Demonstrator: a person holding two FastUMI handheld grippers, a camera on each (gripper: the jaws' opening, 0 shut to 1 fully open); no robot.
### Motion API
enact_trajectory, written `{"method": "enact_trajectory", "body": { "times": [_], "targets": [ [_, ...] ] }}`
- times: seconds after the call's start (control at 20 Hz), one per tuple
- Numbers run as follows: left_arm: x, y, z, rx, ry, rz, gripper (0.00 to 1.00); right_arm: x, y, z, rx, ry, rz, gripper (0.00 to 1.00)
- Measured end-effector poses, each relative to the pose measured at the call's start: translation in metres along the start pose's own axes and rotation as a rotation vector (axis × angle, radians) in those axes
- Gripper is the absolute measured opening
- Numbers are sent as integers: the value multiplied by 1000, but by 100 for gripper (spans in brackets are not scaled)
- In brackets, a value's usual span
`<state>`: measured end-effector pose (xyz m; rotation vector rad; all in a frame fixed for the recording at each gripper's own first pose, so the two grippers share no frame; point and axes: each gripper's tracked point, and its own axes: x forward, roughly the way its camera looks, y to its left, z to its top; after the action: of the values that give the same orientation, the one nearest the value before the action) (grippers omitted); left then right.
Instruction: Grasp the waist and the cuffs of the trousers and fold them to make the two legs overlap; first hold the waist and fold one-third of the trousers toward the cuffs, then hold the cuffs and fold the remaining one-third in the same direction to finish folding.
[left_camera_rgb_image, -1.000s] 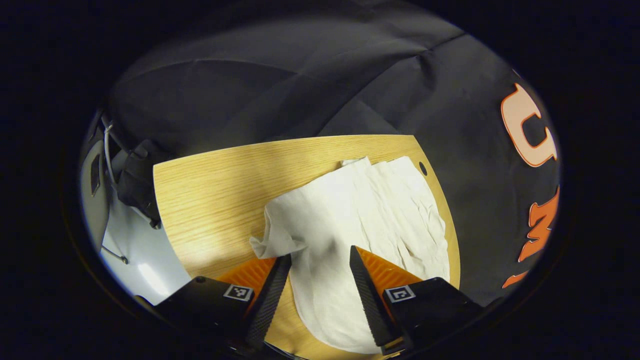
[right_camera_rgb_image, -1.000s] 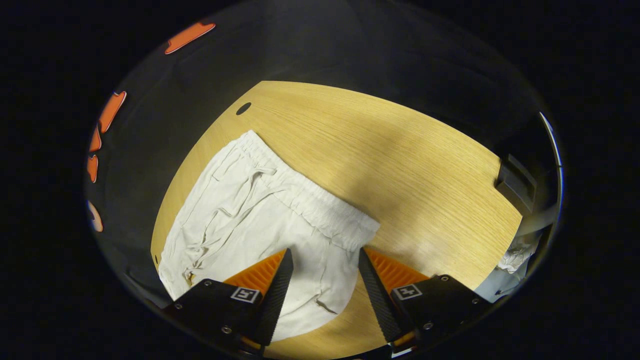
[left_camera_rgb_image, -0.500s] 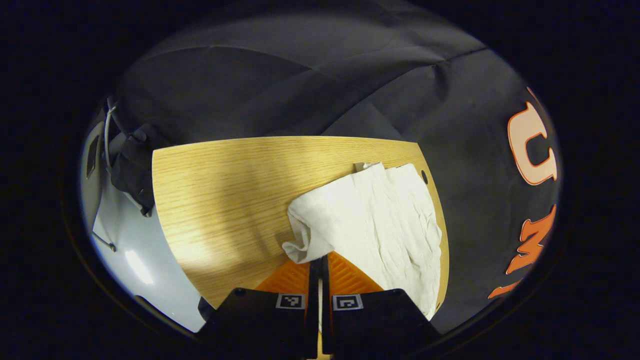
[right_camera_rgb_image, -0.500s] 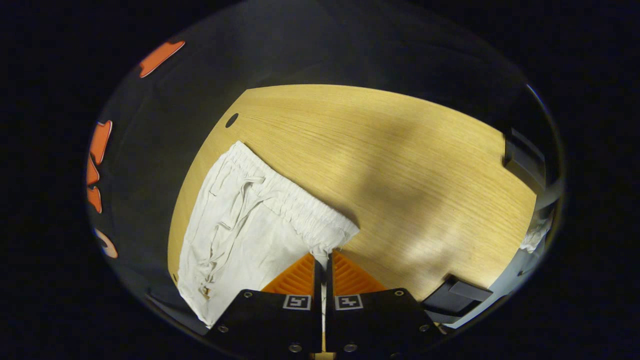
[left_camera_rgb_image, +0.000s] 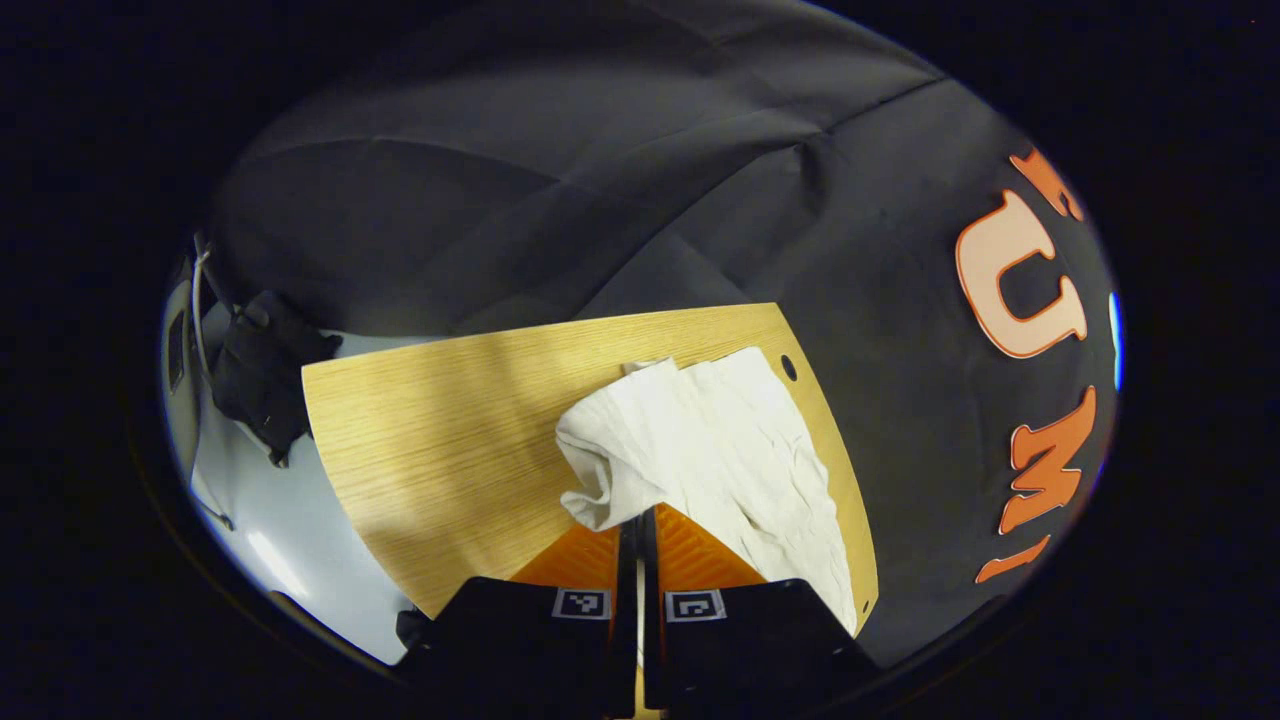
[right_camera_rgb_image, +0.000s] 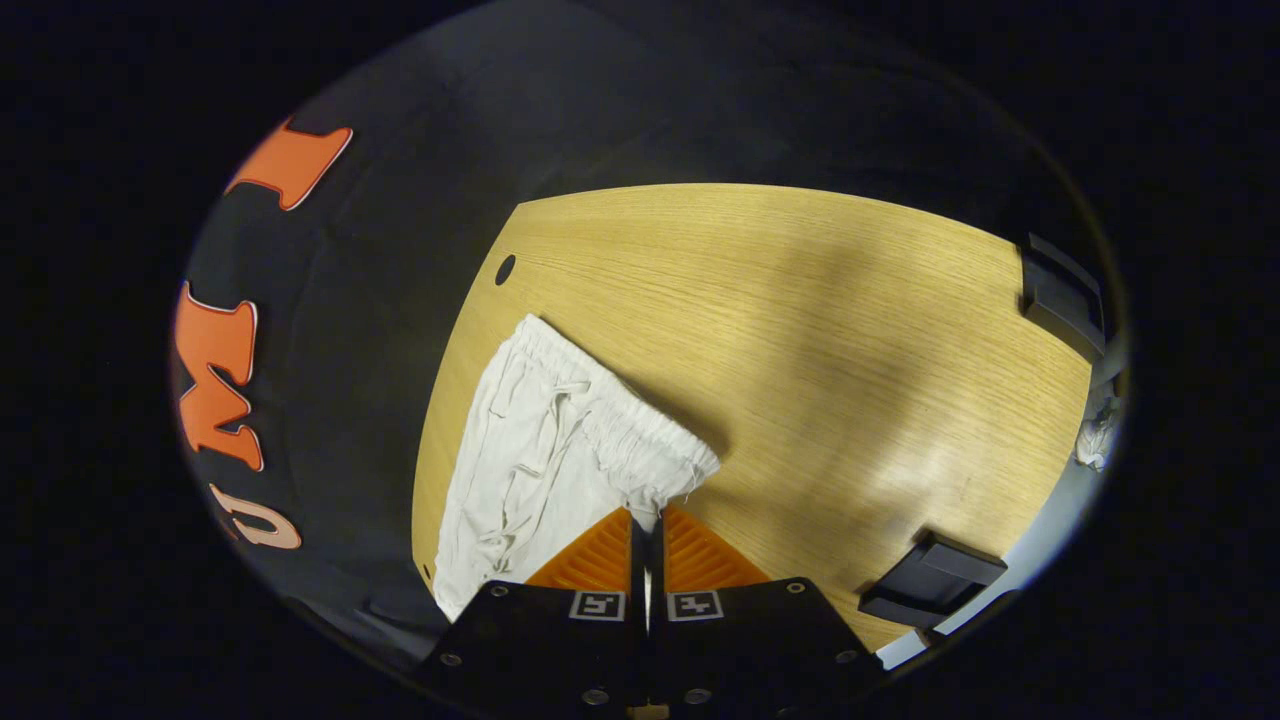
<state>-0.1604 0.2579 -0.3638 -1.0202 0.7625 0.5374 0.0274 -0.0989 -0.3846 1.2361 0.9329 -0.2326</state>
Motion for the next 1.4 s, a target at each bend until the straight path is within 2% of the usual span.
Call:
{"method": "enact_trajectory", "body": {
  "times": [0.25,0.4,0.45,0.5,0.85,1.05,1.25,1.4],
  "targets": [
    [-8,-33,20,0,-36,4,6,-5,15,10,26,37,24,1],
    [-7,-45,32,17,-22,7,8,-6,22,15,37,37,11,1],
    [-3,-50,40,20,-15,2,4,-6,24,17,43,36,2,1],
    [5,-56,45,22,-5,-8,6,-9,29,20,55,28,-1,1],
    [66,-88,78,113,121,-75,6,-6,75,33,107,-51,-19,1],
    [108,-95,71,193,215,-83,4,-6,80,39,104,-92,-30,1],
    [122,-119,80,236,205,-118,6,-12,80,44,90,-94,-15,1],
    [140,-133,89,259,185,-103,6,-11,84,40,115,-67,13,1]
  ]
}}
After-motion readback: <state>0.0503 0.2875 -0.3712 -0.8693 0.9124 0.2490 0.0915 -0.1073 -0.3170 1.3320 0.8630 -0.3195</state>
